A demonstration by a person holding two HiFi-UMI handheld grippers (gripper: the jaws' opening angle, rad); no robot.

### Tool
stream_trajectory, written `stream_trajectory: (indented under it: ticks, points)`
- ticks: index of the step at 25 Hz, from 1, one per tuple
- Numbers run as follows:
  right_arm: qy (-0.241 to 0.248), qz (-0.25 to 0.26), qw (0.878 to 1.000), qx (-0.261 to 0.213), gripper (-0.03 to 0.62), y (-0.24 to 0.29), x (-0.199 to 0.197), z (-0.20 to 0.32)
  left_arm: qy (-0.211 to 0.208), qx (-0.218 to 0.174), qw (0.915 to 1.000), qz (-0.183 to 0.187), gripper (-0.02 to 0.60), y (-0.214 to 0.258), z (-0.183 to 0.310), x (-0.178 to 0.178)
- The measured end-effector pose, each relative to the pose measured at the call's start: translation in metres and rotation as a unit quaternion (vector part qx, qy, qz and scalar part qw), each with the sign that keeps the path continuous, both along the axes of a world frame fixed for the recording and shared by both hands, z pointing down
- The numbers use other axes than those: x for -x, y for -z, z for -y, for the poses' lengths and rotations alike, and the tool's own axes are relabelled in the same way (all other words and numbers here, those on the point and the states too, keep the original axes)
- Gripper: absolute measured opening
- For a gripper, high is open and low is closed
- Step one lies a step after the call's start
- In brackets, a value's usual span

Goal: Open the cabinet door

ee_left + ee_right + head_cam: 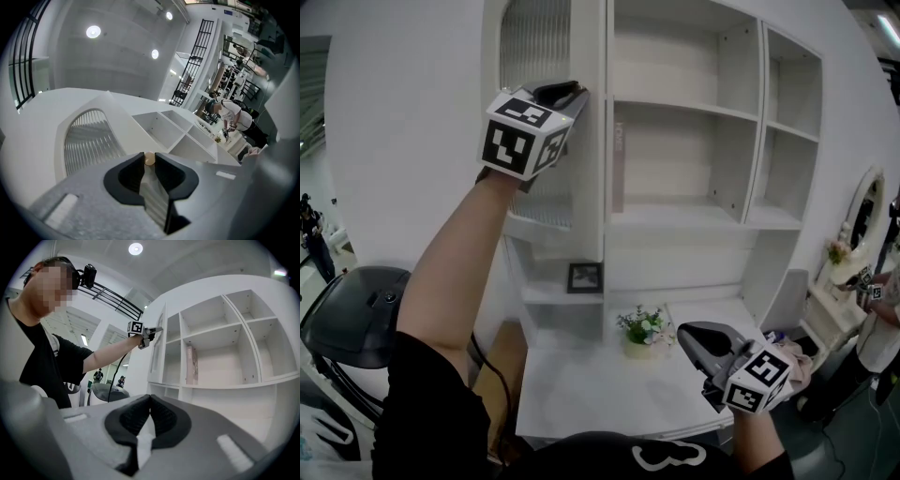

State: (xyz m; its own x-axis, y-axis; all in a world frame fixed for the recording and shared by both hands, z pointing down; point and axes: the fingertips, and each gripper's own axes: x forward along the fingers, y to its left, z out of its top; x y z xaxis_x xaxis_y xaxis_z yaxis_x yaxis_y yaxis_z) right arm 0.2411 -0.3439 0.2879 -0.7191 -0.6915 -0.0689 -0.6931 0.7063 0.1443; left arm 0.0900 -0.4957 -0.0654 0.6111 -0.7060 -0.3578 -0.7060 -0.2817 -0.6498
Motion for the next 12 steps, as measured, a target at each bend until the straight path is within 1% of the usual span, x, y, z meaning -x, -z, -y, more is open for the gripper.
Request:
stream_trajectory:
  ticks: [9, 12]
  points:
    - [0.027, 0.011, 1.000, -0.001, 0.003, 0.007, 0.066, -0.009, -0.049, 0.015, 0.9987, 0.002, 0.074, 0.001, -0.035, 0.027]
    - [0.033, 0.009, 0.999, -0.001, 0.003, 0.006, 0.088, -0.015, -0.076, 0.025, 0.9968, -0.005, 0.074, 0.001, -0.049, 0.040]
